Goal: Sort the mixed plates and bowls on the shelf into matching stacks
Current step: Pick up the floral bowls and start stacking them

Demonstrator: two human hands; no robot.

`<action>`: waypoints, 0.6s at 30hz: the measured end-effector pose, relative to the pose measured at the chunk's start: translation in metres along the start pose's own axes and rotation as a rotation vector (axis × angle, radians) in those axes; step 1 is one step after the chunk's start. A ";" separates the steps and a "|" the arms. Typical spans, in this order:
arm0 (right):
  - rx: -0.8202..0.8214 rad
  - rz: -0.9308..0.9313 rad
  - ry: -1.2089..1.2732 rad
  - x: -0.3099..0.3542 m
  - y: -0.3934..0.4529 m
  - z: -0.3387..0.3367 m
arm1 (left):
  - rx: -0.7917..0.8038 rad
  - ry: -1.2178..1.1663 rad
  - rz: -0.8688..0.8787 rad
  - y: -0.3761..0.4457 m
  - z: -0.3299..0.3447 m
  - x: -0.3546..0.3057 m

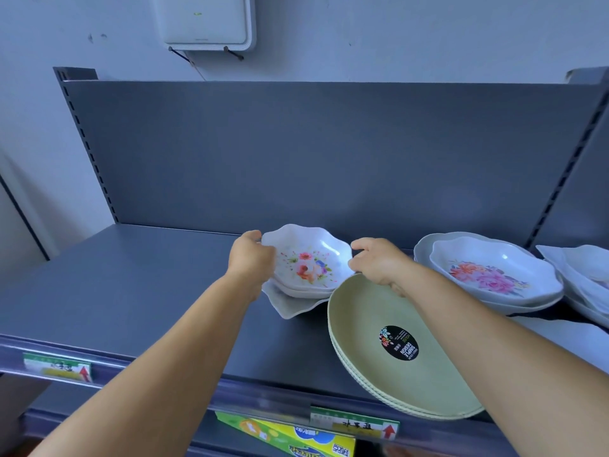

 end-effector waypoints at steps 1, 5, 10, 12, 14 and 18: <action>-0.007 0.011 0.001 0.001 -0.002 0.001 | -0.014 -0.010 -0.014 0.000 -0.001 0.002; -0.083 -0.003 0.081 -0.001 0.000 0.005 | 0.011 -0.077 0.028 0.004 -0.003 0.006; -0.202 -0.119 0.237 0.007 -0.007 -0.001 | 0.055 -0.169 0.093 -0.001 -0.012 -0.001; -0.252 -0.169 0.313 0.013 -0.013 -0.005 | 0.107 -0.196 0.112 -0.005 -0.012 -0.007; -0.300 -0.185 0.430 0.016 -0.021 -0.013 | 0.169 -0.209 0.136 -0.010 -0.010 -0.012; -0.406 -0.209 0.462 0.019 -0.052 -0.039 | 0.252 -0.199 0.184 -0.032 0.002 -0.020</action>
Point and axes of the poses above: each hand's wrist, its own y-axis towards the middle knuckle, its own z-axis out of the palm, x = y × z, the point moved 1 cm from there along y, towards the middle knuckle, and after that the axes turned 13 degrees about -z, right-handed, at the moved point
